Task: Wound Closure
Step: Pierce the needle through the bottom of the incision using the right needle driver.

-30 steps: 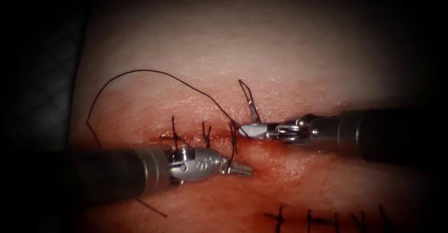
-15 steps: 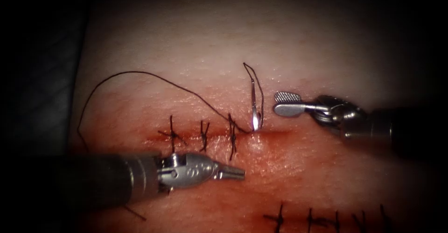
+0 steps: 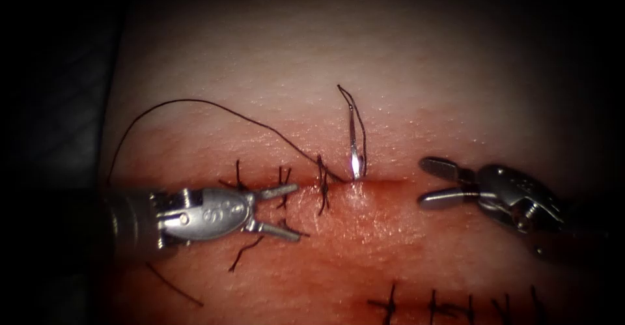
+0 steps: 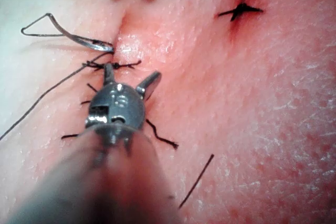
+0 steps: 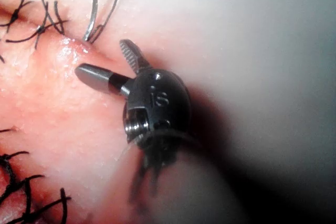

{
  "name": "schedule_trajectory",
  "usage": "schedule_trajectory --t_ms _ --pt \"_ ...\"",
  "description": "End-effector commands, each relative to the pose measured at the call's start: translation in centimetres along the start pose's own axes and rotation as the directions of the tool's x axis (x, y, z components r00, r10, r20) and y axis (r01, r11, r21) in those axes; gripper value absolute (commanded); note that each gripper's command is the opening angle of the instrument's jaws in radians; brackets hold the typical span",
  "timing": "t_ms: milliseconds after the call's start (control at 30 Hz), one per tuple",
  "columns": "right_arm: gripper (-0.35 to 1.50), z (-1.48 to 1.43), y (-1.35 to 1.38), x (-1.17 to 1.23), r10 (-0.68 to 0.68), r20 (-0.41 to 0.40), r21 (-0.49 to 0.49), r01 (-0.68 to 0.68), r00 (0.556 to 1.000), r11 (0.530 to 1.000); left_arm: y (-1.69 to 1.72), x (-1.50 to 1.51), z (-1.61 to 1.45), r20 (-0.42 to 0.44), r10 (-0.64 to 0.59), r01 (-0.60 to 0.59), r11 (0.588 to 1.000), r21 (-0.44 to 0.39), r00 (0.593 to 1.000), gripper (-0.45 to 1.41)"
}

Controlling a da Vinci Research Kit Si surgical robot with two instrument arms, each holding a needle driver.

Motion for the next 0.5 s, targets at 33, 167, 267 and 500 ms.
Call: schedule_trajectory --t_ms 33,167,267,500 --pt "1.47 0.08 -0.05 0.01 -0.025 0.002 0.0 0.025 1.0 1.0 -0.01 -0.03 0.07 0.003 -0.001 0.001 1.0 0.003 1.0 0.45" --pt "1.47 0.21 -0.13 0.28 -0.089 0.01 0.0 0.089 0.996 0.996 0.0 -0.05 0.05 0.009 -0.003 0.003 1.0 0.008 1.0 0.44" --pt "1.47 0.27 -0.2 0.31 -0.097 0.003 0.02 0.097 0.995 0.995 0.02 -0.06 0.01 0.01 -0.001 0.001 1.0 0.006 1.0 0.44" --pt "1.47 0.23 -0.27 0.14 -0.117 0.013 0.031 0.116 0.993 0.993 -0.06 -0.07 -0.23 0.013 -0.019 0.018 0.999 0.029 1.0 0.4"
